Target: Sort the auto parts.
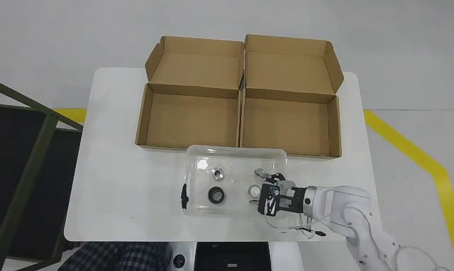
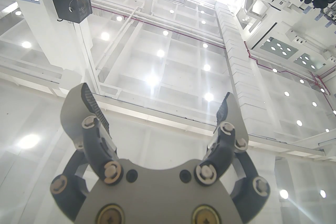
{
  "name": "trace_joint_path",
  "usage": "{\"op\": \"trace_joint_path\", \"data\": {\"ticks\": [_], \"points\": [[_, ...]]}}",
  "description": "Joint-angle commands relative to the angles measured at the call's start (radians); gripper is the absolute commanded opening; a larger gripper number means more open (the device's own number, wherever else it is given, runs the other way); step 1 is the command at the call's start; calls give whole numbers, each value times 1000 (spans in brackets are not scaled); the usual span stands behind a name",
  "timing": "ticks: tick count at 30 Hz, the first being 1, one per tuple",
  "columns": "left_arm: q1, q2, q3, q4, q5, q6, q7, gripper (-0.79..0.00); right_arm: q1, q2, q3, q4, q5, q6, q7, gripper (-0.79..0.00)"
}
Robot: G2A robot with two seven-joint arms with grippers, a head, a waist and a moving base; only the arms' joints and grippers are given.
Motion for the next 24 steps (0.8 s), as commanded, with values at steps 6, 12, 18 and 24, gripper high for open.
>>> {"op": "trace_joint_path", "data": {"ticks": [6,12,18,24], "points": [[0,0,0,0,0,0,0,0,11,4,-23,10,-6,-4,10,-416],[0,0,0,0,0,0,0,0,23,8,-38,17,-3,-17,14,-502],[0,0,0,0,0,0,0,0,31,12,-43,14,5,-23,13,-785],[0,0,0,0,0,0,0,0,39,19,-18,2,39,-31,6,-785]]}}
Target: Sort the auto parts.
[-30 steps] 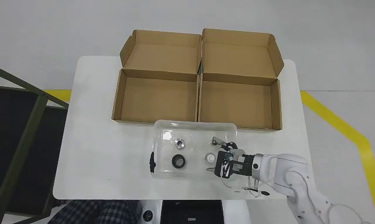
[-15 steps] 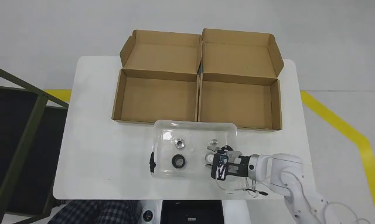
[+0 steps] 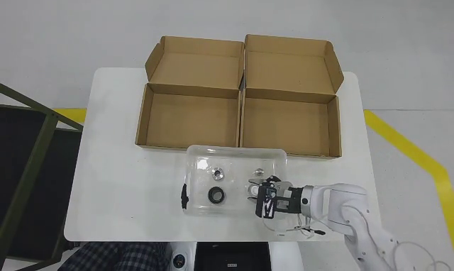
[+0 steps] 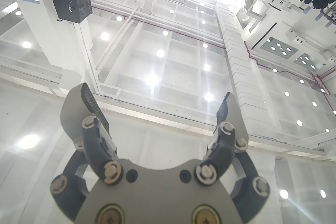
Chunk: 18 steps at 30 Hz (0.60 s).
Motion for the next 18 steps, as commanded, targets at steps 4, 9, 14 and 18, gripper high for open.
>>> {"op": "trace_joint_path", "data": {"ticks": [4,9,14,18], "points": [[0,0,0,0,0,0,0,0,9,7,43,-19,50,-8,-11,-785],[0,0,0,0,0,0,0,0,21,14,94,-12,136,-38,-70,-785],[0,0,0,0,0,0,0,0,35,21,131,-5,218,-68,-96,-785],[0,0,0,0,0,0,0,0,42,22,132,15,320,-61,-130,-785]]}}
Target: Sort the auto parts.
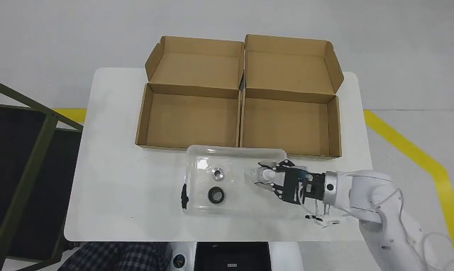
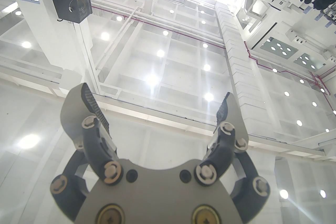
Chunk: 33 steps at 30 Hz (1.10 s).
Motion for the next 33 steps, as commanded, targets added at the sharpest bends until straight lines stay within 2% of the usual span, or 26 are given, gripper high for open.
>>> {"op": "trace_joint_path", "data": {"ticks": [1,18,33], "points": [[0,0,0,0,0,0,0,0,11,0,2,15,67,5,-15,-785],[0,0,0,0,0,0,0,0,90,5,27,73,535,140,-17,-785],[0,0,0,0,0,0,0,0,95,11,36,88,713,189,27,-785]]}}
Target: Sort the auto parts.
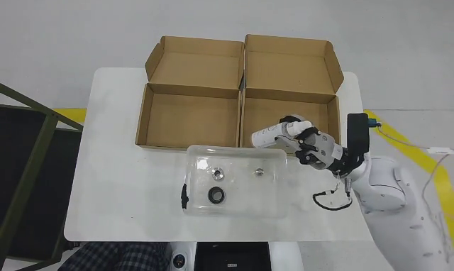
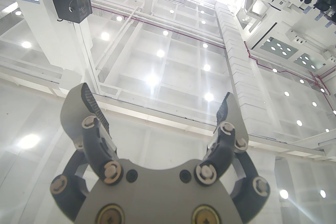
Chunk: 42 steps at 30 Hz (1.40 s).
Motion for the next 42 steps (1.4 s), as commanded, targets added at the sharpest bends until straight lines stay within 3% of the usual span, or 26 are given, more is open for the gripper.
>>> {"op": "trace_joint_path", "data": {"ticks": [1,15,27,42], "points": [[0,0,0,0,0,0,0,0,3,0,-1,2,9,4,5,-785],[0,0,0,0,0,0,0,0,42,-6,-46,38,-55,64,11,-785],[0,0,0,0,0,0,0,0,122,-24,-120,113,-277,215,-39,-785],[0,0,0,0,0,0,0,0,295,-60,-267,287,-555,393,-61,-785]]}}
